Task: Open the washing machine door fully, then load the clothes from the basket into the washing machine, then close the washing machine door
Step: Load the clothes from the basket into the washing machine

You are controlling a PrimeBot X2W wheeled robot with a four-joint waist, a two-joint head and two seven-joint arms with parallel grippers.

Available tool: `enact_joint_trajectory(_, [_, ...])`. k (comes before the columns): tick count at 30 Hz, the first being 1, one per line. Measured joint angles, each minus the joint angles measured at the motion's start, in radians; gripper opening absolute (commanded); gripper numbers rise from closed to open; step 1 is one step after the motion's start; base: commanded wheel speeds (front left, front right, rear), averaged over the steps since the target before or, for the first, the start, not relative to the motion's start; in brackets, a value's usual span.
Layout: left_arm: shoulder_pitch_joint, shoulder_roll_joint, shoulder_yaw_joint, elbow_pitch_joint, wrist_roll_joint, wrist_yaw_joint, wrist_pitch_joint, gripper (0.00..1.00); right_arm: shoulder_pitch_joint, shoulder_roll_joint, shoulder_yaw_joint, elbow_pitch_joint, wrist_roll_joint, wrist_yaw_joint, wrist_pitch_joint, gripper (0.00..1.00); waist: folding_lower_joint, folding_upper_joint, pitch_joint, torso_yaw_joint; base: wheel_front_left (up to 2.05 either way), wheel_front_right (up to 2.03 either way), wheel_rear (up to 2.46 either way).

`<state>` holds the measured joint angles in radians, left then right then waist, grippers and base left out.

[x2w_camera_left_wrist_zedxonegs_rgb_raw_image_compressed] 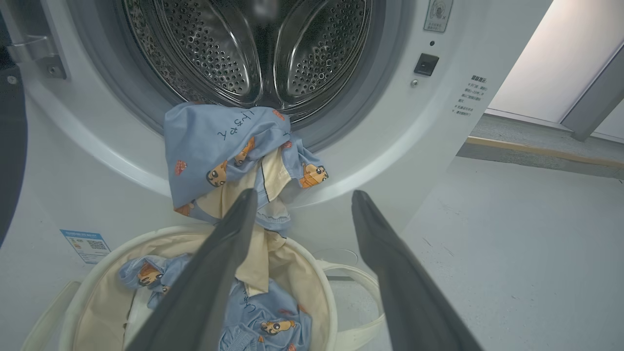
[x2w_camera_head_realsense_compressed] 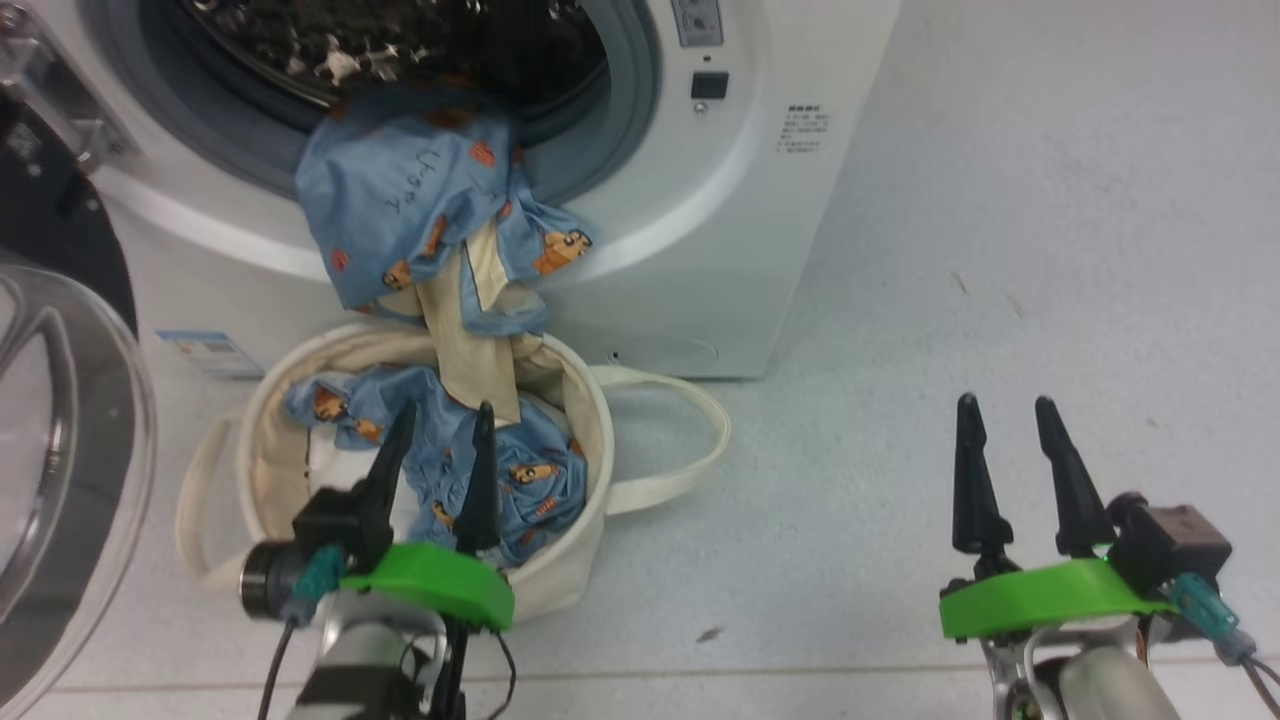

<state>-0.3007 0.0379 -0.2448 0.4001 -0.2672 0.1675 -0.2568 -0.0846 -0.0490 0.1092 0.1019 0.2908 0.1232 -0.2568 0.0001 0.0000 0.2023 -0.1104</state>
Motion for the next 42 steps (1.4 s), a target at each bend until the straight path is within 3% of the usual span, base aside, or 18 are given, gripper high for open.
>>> enact_joint_trajectory(7, [-0.187, -0.002, -0.014, 0.161, -0.054, -0.003, 0.0, 1.0, -0.068, 0.0, 0.003, -0.014, 0.0, 0.0, 0.0, 1.0, 0.0001, 0.0, 0.106, -0.024, 0.0, 0.0, 0.0])
enact_joint_trajectory(14, [-0.428, -0.005, 0.016, 0.418, -0.13, -0.03, 0.0, 1.0, -0.138, 0.0, 0.011, -0.03, 0.002, 0.0, 0.0, 1.0, 0.0002, 0.0, 0.234, -0.055, 0.0, 0.0, 0.0])
enact_joint_trajectory(16, [-0.491, -0.007, 0.035, 0.478, -0.168, -0.055, 0.0, 1.0, -0.16, 0.0, 0.012, -0.033, 0.004, 0.0, 0.0, 1.0, 0.0003, 0.0, 0.27, -0.066, 0.0, 0.0, 0.0])
enact_joint_trajectory(23, [-0.649, -0.009, 0.067, 0.662, -0.161, -0.054, 0.0, 1.0, -0.206, 0.0, 0.02, -0.042, 0.02, 0.0, 0.0, 1.0, 0.0003, 0.0, 0.366, -0.1, 0.0, 0.0, 0.0])
enact_joint_trajectory(29, [-0.748, -0.006, 0.099, 0.778, -0.159, -0.009, 0.0, 1.0, -0.238, 0.0, 0.04, -0.044, 0.036, 0.0, 0.0, 1.0, 0.0002, 0.0, 0.423, -0.137, 0.0, 0.0, 0.0])
enact_joint_trajectory(40, [-0.855, 0.013, 0.132, 0.825, -0.147, 0.034, 0.0, 1.0, -0.265, 0.0, 0.069, -0.051, 0.054, 0.0, 0.0, 1.0, -0.0001, 0.0, 0.483, -0.171, 0.0, 0.0, 0.0])
enact_joint_trajectory(42, [-0.863, 0.016, 0.134, 0.815, -0.139, 0.032, 0.0, 0.0, -0.266, 0.0, 0.069, -0.053, 0.054, 0.0, 0.0, 1.0, 0.0, 0.0, 0.493, -0.173, 0.0, 0.0, 0.0])
